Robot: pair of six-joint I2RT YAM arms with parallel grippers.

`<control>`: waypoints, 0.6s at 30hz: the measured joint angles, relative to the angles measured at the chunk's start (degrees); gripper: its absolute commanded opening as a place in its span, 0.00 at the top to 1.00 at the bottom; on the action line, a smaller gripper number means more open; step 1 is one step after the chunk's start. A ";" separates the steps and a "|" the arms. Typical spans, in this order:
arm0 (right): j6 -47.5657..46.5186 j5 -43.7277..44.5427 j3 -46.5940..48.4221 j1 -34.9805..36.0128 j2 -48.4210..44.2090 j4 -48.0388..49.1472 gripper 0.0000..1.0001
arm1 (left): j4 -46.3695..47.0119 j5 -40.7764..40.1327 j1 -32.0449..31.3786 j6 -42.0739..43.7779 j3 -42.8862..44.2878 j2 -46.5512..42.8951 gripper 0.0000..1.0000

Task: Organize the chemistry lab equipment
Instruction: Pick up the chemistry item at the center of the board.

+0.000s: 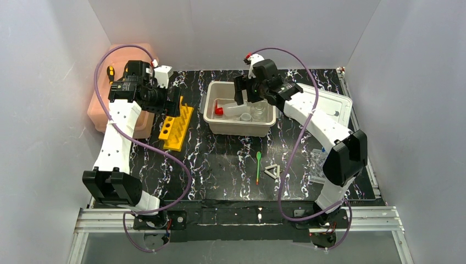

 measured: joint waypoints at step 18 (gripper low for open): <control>4.74 5.55 -23.32 2.43 -20.96 -6.80 0.17 | 0.57 0.96 0.00 -0.63 -0.35 -0.26 0.01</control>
